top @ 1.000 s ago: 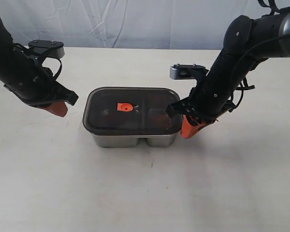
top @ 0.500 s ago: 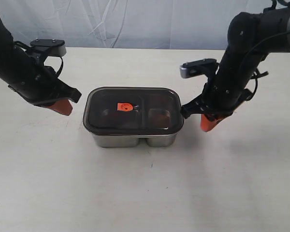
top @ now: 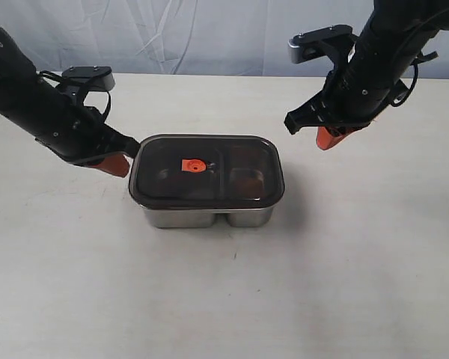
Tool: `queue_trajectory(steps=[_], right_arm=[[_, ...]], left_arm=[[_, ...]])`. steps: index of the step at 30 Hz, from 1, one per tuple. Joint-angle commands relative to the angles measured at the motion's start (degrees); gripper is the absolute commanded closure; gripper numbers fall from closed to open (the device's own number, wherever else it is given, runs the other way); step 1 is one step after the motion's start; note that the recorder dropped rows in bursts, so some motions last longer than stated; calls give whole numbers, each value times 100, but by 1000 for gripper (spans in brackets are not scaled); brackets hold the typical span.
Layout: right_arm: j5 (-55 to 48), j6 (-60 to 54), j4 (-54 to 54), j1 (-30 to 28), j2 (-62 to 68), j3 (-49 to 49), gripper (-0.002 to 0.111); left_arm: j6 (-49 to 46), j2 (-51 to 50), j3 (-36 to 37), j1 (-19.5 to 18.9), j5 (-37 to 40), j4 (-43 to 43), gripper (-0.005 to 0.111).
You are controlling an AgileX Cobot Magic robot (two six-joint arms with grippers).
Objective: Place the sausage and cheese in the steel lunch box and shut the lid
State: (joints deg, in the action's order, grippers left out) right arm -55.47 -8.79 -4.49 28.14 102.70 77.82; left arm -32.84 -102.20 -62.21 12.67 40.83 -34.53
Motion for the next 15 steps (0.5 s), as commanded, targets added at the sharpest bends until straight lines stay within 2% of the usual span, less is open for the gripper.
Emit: queue_trajectory(steps=[1, 15], right_arm=[[-3, 20, 12, -15, -44, 33, 109], [253, 20, -78, -15, -32, 33, 109]], left_arm=[[-369, -61, -14, 0, -97, -457, 106], [-379, -61, -14, 0, -373, -451, 106]])
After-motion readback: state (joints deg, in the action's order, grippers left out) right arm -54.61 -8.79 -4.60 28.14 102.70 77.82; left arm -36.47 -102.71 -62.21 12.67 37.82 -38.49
